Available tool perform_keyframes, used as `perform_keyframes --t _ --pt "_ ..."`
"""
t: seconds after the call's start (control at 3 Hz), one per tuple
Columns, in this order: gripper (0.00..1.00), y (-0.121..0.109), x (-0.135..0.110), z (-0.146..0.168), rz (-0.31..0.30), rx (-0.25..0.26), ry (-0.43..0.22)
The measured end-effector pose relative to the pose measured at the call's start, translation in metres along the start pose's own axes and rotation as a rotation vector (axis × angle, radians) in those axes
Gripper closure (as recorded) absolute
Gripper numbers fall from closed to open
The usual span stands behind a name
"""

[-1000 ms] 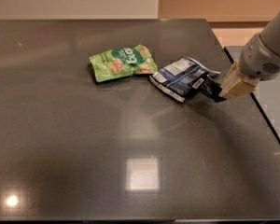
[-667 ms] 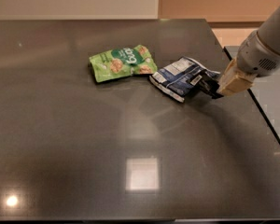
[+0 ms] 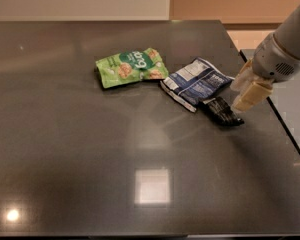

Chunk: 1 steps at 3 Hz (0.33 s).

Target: Move rxbar chocolate near blue chip bag

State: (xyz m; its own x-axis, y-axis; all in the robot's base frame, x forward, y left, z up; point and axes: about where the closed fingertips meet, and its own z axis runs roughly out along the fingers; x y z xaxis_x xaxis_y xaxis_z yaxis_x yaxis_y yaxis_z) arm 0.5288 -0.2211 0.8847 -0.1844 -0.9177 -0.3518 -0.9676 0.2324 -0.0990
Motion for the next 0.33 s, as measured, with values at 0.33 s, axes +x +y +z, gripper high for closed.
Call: perform_keyframes --t 0.33 --pt "0.00 -0.0004 -0.0007 0.0011 -0.001 0.000 -0.001"
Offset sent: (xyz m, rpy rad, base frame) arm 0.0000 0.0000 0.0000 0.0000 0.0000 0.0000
